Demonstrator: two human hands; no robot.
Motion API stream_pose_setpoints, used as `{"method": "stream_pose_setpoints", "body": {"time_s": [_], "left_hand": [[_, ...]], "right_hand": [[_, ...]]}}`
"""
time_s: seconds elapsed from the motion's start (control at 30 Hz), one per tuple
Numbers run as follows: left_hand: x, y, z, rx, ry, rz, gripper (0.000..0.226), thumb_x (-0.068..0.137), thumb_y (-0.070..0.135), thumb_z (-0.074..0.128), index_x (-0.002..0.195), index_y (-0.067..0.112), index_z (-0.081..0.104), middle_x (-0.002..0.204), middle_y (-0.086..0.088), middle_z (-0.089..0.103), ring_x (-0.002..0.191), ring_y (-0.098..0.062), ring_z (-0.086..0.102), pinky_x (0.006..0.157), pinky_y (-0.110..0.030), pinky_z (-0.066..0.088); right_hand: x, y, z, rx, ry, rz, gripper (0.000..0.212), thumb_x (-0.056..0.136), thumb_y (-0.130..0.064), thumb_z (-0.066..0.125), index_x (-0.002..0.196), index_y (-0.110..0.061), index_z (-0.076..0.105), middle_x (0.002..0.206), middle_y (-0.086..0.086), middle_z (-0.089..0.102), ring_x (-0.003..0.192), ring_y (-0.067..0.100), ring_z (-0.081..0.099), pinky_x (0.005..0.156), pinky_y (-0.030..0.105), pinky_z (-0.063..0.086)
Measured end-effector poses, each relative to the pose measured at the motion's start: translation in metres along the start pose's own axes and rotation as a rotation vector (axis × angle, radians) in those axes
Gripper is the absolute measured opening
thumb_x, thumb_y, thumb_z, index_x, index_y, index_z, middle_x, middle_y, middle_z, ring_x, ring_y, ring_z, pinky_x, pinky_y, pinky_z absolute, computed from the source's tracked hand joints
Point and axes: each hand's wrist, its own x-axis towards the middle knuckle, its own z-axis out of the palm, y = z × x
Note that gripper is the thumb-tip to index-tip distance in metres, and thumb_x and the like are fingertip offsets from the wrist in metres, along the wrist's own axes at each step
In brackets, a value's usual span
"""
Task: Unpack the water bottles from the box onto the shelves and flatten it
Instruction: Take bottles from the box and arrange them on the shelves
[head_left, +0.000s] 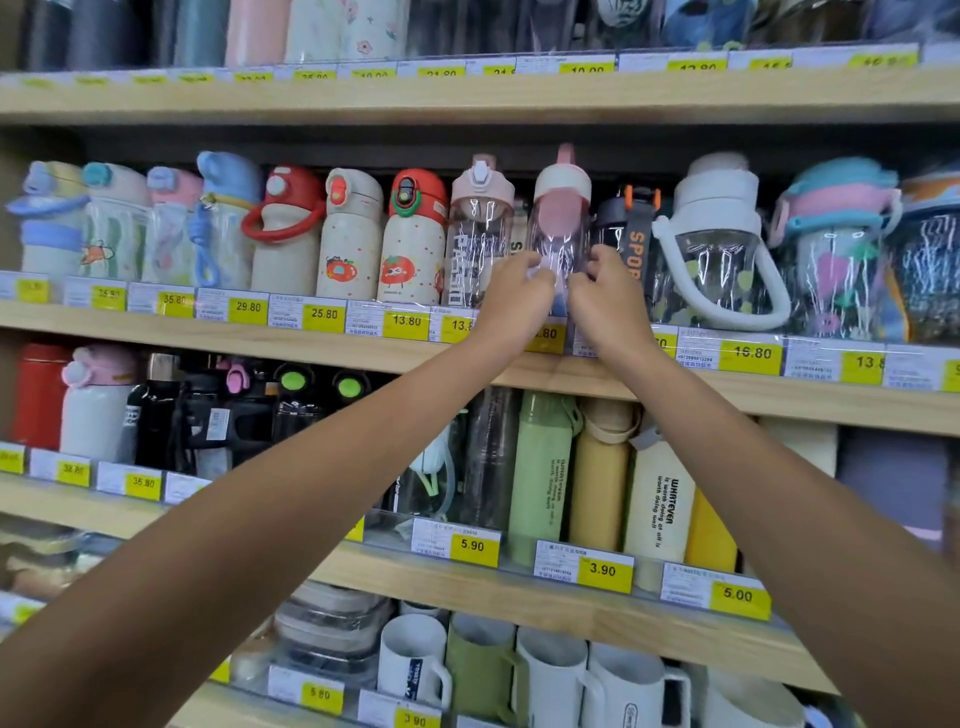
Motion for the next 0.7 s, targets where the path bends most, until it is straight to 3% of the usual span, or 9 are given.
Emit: {"method": "stream_pose_setpoints", "body": {"time_s": [0.1,0.2,0.27,0.33,0.37,0.43,0.5,0.6,0.7], "left_hand": [[0.001,-0.002,-0.001,0.019,0.016,0.021,0.035,0.093,0.009,0.041,0.126,0.005,0.052,0.133,-0.012,0.047,0.115,-0.022,0.049,0.100,-0.033,0.041],[0.002,-0.005,-0.002,0.023,0.013,0.027,0.035,0.093,0.009,0.041,0.126,0.007,0.052,0.136,-0.008,0.046,0.122,-0.020,0.045,0.098,-0.028,0.037],[0.003,-0.006,-0.003,-0.007,-0.001,0.037,0.025,0.092,0.008,0.040,0.109,0.016,0.058,0.126,-0.005,0.047,0.115,-0.019,0.046,0.094,-0.028,0.038],[0.003,-0.007,-0.004,-0.001,0.011,0.054,0.021,0.092,0.008,0.041,0.091,0.025,0.053,0.117,0.000,0.046,0.106,-0.016,0.044,0.084,-0.026,0.039],[0.002,-0.007,-0.003,0.011,0.027,0.067,0.021,0.092,0.008,0.041,0.097,0.023,0.055,0.120,-0.001,0.047,0.108,-0.017,0.045,0.085,-0.025,0.041],[0.001,-0.009,-0.001,0.014,0.076,0.101,0.033,0.092,0.008,0.040,0.123,0.012,0.052,0.128,-0.005,0.048,0.113,-0.015,0.048,0.086,-0.012,0.044],[-0.003,-0.009,0.003,-0.007,0.102,0.149,0.040,0.093,0.006,0.039,0.131,0.008,0.047,0.122,-0.002,0.051,0.103,-0.008,0.050,0.070,0.004,0.037],[-0.006,-0.005,0.016,0.010,0.073,0.204,0.038,0.094,0.008,0.040,0.131,0.009,0.048,0.131,-0.006,0.049,0.118,-0.016,0.047,0.090,-0.012,0.032],[-0.008,0.000,0.029,0.013,0.074,0.249,0.034,0.092,0.006,0.040,0.124,0.008,0.053,0.114,-0.003,0.056,0.102,-0.015,0.050,0.077,-0.019,0.032]], "right_hand": [[0.000,-0.001,0.002,0.020,-0.009,-0.005,0.018,0.088,-0.006,0.039,0.102,-0.017,0.044,0.082,-0.011,0.051,0.072,0.008,0.050,0.056,0.023,0.035],[-0.001,0.001,0.004,0.016,-0.003,-0.015,0.017,0.087,-0.006,0.039,0.099,-0.017,0.044,0.074,-0.009,0.046,0.064,0.008,0.045,0.053,0.025,0.030],[-0.002,0.001,0.004,0.014,-0.008,-0.002,0.021,0.088,-0.006,0.039,0.101,-0.023,0.044,0.074,-0.011,0.044,0.063,0.003,0.043,0.052,0.024,0.030],[-0.002,0.001,0.004,0.018,-0.006,0.008,0.023,0.087,-0.005,0.038,0.086,-0.028,0.040,0.072,-0.009,0.041,0.060,0.005,0.041,0.053,0.025,0.029],[-0.002,0.001,0.004,0.033,0.006,0.004,0.024,0.087,-0.005,0.038,0.082,-0.028,0.041,0.073,-0.007,0.043,0.062,0.008,0.043,0.057,0.026,0.033],[-0.006,0.002,0.001,0.030,0.068,-0.022,0.022,0.087,-0.004,0.039,0.099,-0.015,0.054,0.089,0.002,0.054,0.082,0.018,0.052,0.072,0.031,0.041],[-0.009,0.007,-0.005,-0.067,0.191,-0.058,0.036,0.087,-0.005,0.042,0.121,-0.006,0.054,0.114,0.010,0.057,0.102,0.021,0.051,0.083,0.025,0.037],[-0.011,0.015,-0.022,-0.142,0.319,-0.087,0.039,0.086,-0.005,0.043,0.124,-0.007,0.053,0.124,0.010,0.052,0.113,0.021,0.049,0.091,0.024,0.035],[-0.013,0.020,-0.032,-0.173,0.301,-0.129,0.031,0.084,-0.003,0.043,0.111,-0.009,0.057,0.110,0.010,0.057,0.102,0.023,0.052,0.077,0.023,0.035]]}}
